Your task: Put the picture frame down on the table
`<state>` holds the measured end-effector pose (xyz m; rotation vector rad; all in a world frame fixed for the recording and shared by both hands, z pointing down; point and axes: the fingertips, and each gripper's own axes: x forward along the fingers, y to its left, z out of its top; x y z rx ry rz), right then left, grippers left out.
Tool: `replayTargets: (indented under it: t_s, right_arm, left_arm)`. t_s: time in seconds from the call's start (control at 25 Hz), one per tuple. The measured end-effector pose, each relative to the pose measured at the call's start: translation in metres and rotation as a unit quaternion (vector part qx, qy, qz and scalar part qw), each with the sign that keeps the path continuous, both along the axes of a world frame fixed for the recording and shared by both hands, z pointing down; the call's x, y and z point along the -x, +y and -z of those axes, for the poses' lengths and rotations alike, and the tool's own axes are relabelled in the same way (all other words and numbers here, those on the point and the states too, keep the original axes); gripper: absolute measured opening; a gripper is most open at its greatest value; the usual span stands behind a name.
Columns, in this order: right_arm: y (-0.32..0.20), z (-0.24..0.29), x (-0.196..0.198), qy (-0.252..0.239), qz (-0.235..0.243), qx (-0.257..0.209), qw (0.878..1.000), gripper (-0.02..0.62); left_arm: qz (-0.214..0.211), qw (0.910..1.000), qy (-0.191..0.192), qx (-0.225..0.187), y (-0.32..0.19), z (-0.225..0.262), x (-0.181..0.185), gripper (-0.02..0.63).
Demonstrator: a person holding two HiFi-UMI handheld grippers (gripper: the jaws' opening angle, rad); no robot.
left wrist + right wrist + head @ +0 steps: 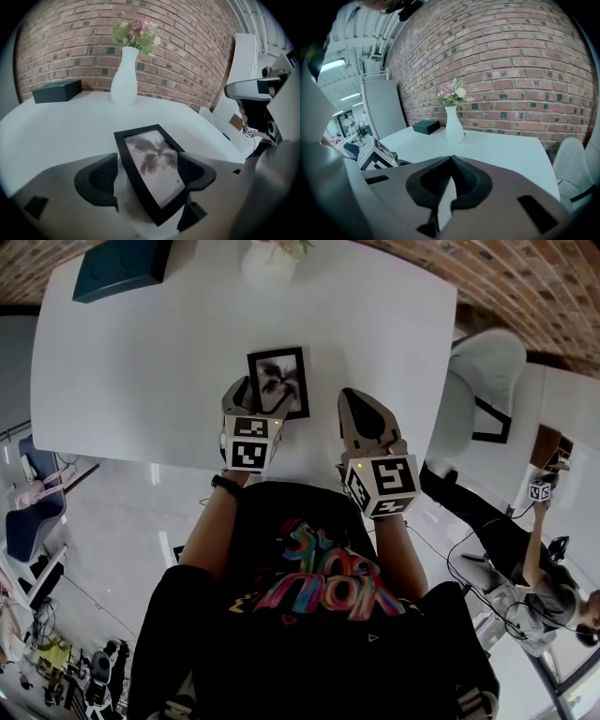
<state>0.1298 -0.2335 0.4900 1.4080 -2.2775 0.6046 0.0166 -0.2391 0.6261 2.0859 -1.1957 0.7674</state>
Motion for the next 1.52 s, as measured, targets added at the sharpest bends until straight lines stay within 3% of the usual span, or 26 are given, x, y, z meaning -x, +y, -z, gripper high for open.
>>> replayTargets:
  t_s: [0.48, 0.72, 1.0, 1.2, 1.52]
  right_arm:
    - [0.008, 0.018, 0.003, 0.001, 0.007, -0.019, 1.0, 0.02]
    - [0.011, 0.038, -0.003, 0.001, 0.002, -0.046, 0.999, 0.021]
    - [0.015, 0.074, -0.009, 0.001, 0.001, -0.086, 0.996, 0.02]
    - [0.01, 0.107, -0.006, -0.002, 0.004, -0.125, 0.992, 0.02]
    - [0.013, 0.151, 0.007, -0.003, 0.023, -0.185, 0.983, 0.02]
  left_arm:
    - [-0.003, 0.9981, 0.011, -0.06, -0.003, 0.045, 0.003, 0.367]
    - [-0.014, 0.9922, 0.025, -0.121, -0.008, 0.093, -0.002, 0.365]
    - [-0.036, 0.9775, 0.038, -0.204, -0.006, 0.166, -0.009, 0.364]
    - [-0.063, 0.9601, 0.041, -0.269, -0.002, 0.221, -0.017, 0.364]
    - [-0.069, 0.9368, 0.087, -0.332, 0.013, 0.297, -0.022, 0.36]
